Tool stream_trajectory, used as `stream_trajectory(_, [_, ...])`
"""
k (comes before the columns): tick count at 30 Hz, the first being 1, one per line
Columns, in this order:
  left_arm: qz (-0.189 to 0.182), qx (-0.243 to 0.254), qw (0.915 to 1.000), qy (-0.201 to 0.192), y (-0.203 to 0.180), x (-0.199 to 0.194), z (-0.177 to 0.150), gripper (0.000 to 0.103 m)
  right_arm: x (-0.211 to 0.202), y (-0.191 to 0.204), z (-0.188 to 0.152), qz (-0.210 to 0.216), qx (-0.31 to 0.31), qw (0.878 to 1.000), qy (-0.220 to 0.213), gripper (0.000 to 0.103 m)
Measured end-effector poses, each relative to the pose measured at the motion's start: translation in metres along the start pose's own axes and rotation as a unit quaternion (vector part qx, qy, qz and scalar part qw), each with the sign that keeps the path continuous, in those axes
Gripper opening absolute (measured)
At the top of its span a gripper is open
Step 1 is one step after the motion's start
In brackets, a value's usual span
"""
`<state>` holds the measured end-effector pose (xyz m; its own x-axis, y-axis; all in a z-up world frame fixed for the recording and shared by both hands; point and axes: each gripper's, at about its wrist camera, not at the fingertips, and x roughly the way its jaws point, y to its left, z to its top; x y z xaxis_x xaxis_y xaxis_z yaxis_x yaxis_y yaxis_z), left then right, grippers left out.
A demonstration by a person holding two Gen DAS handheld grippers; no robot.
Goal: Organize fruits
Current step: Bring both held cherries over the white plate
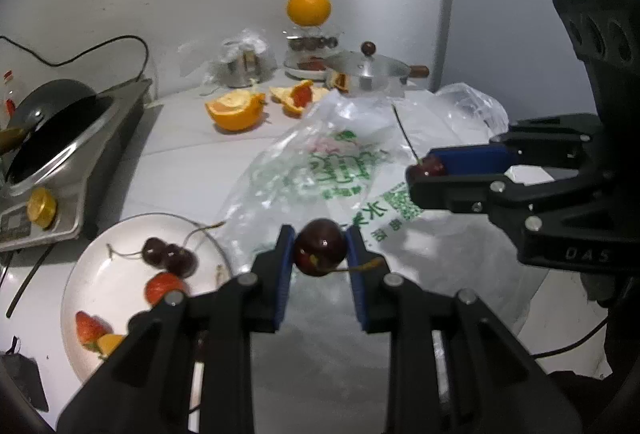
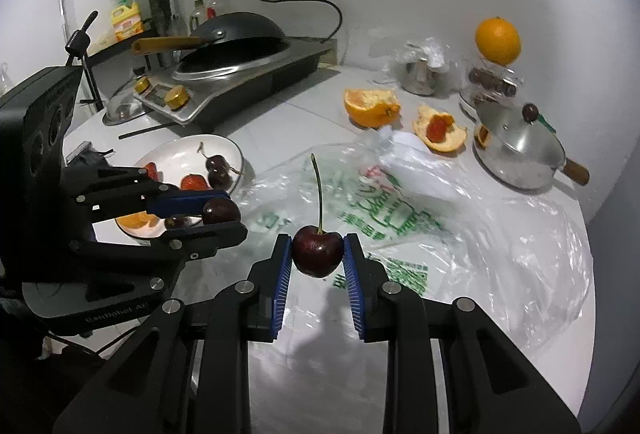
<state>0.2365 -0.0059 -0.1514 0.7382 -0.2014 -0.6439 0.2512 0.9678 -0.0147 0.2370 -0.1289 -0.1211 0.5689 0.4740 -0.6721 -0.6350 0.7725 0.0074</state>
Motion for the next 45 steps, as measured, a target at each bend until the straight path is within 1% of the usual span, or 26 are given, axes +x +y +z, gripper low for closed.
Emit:
stream_trajectory(11, [0.008, -0.03, 0.9994, -0.014, 0.039, -0.03, -0.016, 0.026, 0.005, 0.039, 0.016, 0.002, -0.028, 1.0, 0.002, 0.028])
stream_trajectory(22, [0.025, -0.058, 0.9977, -0.025, 0.079, -0.049, -0.033, 0.026, 0.019, 0.076, 0.03, 0.009, -0.056, 0.998, 0.011, 0.028])
stream_trajectory(32, [0.042, -0.073, 0.9962, -0.023, 0.107, -0.055, -0.048, 0.026, 0.035, 0.1, 0.038, 0.02, -0.073, 0.997, 0.021, 0.028])
stream_trajectory(35, [0.057, -0.07, 0.9957, -0.021, 0.113, -0.053, -0.051, 0.027, 0.042, 0.107, 0.041, 0.024, -0.079, 0.996, 0.026, 0.028])
stream_trajectory(45, [0.064, -0.082, 0.9945, -0.013, 0.139, -0.041, -0.056, 0.027, 0.065, 0.115, 0.05, 0.035, -0.087, 0.995, 0.04, 0.028])
